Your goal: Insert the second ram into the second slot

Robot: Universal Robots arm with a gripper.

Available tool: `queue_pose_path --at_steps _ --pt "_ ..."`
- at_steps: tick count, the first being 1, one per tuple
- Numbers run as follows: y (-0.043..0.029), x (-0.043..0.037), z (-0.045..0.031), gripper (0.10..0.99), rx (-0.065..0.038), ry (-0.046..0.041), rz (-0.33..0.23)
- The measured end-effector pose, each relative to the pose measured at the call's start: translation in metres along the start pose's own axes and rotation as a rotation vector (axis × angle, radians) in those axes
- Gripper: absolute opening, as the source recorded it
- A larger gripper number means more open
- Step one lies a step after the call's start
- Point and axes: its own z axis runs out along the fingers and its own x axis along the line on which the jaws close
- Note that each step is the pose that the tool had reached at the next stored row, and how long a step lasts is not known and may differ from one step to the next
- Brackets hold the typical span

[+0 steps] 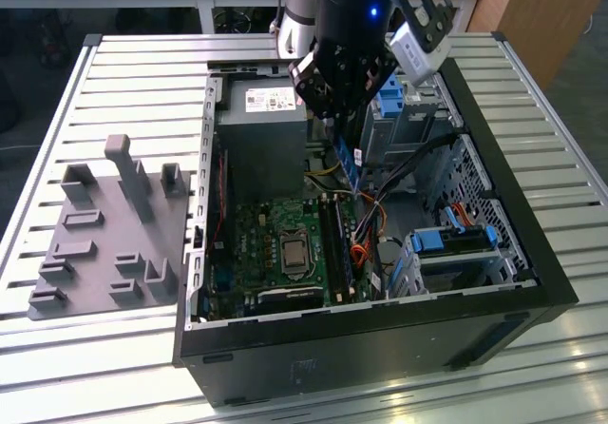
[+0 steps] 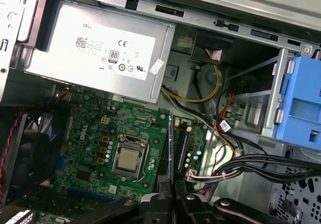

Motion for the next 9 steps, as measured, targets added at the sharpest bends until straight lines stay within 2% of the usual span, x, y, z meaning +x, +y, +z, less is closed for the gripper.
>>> queue_pose_path --at_steps 9 --pt "0.0000 0.0000 0.0007 0.137 0.000 -0.0011 0.032"
